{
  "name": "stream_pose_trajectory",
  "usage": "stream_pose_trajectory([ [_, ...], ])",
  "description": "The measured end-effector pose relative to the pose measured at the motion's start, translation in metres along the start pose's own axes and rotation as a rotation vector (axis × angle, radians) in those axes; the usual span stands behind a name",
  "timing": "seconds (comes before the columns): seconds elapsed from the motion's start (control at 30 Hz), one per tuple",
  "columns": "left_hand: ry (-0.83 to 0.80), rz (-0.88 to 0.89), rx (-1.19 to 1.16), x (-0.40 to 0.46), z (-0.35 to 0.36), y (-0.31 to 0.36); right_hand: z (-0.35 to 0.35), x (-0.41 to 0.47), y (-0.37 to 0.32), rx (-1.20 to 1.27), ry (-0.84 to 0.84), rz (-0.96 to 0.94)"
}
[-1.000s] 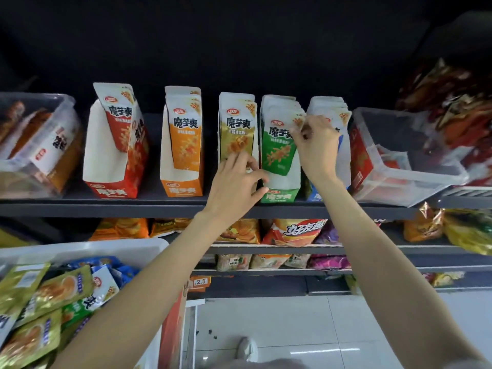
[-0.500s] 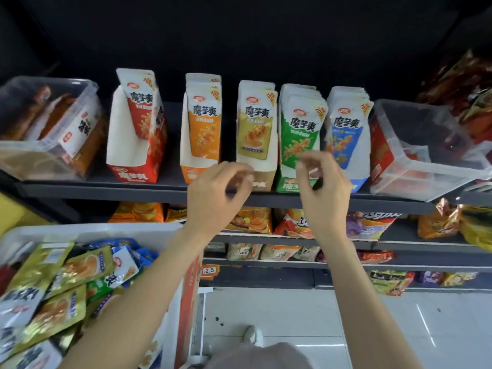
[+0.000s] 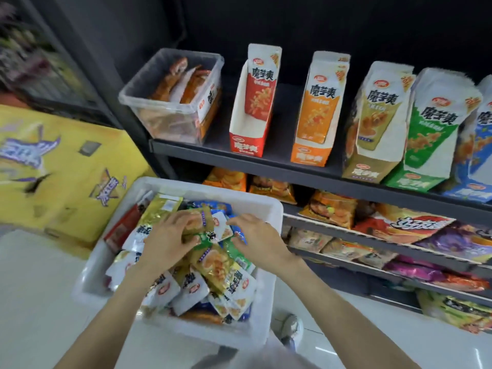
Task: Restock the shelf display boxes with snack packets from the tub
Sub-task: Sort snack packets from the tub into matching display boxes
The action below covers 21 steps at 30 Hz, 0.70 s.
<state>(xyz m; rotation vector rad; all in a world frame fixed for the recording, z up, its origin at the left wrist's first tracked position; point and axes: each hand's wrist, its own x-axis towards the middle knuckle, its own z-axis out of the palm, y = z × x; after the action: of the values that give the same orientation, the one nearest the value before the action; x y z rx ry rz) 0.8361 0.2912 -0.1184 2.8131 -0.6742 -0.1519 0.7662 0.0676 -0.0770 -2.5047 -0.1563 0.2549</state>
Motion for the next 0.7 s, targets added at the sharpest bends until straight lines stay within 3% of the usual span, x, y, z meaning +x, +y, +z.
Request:
stream_pose_trajectory([
  [0.27, -0.1, 0.052, 0.095, 0.019, -0.004, -0.023, 0.056, 0.064, -0.014, -0.177, -0.105, -0.063],
  [0.5, -0.177, 0.105, 0.045, 0.023, -0.013, -0.022, 0.051, 0.07, -0.017, -0.43, 0.036, -0.234],
  [0.57, -0.115, 0.113, 0.008, 0.021, -0.016, -0.017, 0.042, 0.058, -0.011, -0.439, 0.137, -0.272],
  [0.7, 0.29, 0.009, -0.293, -0.002, -0.033, 0.017, 0.024, 0.023, 0.006, -0.228, 0.558, -0.175],
])
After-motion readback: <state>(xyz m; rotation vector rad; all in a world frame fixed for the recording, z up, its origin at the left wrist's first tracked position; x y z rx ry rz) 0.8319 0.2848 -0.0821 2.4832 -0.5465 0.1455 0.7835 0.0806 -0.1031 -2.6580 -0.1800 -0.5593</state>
